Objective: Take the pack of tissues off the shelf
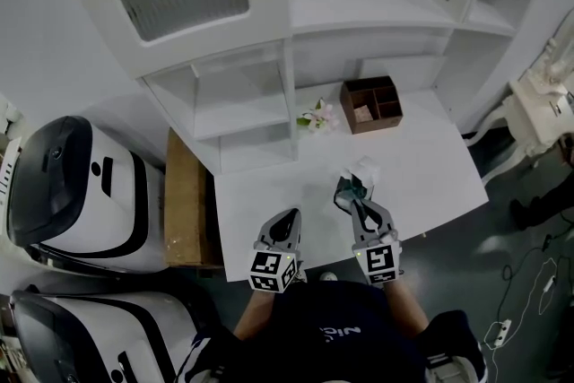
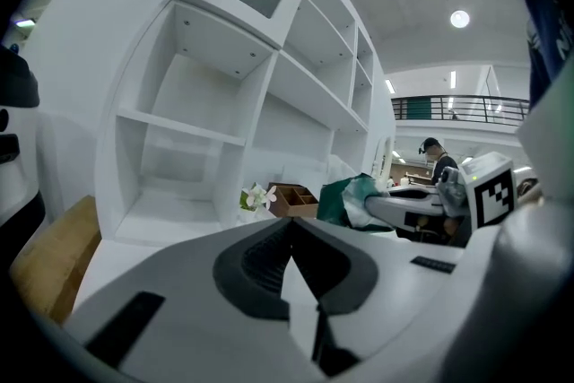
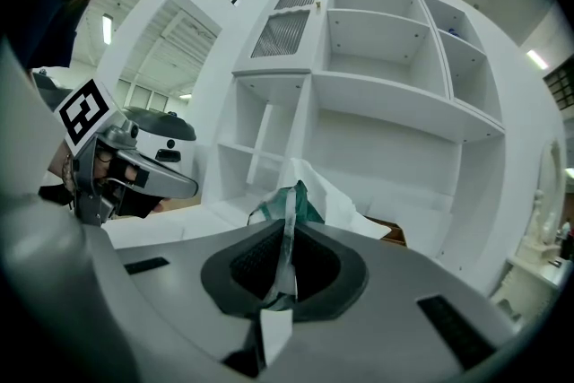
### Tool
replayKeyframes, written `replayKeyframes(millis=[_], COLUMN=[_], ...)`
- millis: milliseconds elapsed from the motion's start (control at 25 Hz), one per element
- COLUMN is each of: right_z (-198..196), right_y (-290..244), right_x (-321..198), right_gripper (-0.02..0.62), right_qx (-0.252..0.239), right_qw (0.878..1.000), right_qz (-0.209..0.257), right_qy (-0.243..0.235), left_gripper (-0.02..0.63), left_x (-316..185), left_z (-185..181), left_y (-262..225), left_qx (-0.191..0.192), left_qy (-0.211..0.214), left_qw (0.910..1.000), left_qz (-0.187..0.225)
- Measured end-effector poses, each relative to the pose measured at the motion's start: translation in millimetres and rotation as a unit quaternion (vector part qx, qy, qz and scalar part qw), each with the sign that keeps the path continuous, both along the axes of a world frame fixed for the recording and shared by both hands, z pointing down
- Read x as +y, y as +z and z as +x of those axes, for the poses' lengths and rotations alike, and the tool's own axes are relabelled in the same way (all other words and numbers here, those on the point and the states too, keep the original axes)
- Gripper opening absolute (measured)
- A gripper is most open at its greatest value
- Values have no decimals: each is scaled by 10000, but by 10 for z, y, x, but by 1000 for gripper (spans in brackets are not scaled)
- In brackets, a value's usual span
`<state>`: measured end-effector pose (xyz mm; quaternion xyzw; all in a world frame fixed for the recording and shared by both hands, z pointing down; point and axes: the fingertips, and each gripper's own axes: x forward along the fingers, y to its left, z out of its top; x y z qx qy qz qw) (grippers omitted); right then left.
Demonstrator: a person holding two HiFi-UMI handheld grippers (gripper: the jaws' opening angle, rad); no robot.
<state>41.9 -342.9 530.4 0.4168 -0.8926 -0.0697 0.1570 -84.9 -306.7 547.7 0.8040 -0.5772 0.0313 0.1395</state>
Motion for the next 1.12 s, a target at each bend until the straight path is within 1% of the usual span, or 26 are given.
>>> replayKeyframes(millis=[120, 280, 520, 1120], right_z=[19, 55, 88, 101], right_y=[5, 7, 33, 92], right_x=[-4, -3, 8, 48], right_gripper=[12, 12, 11, 11], right_qx=[-24, -191, -85, -73], right_qw=[10000, 9996, 9998, 9997], right_qz=[-30, -127, -131, -180], right_qy=[50, 134, 152, 126], left_gripper=[3, 2, 3, 3], left_x=[-17, -20, -28, 16], left_z=[28, 40, 34, 4], left_y=[5, 8, 18, 29], left_qx=[-12, 0, 75, 46], left_qy=[68, 82, 27, -122], left_qw=[10000, 10000, 10000, 9999], left_qz=[-3, -18, -54, -42])
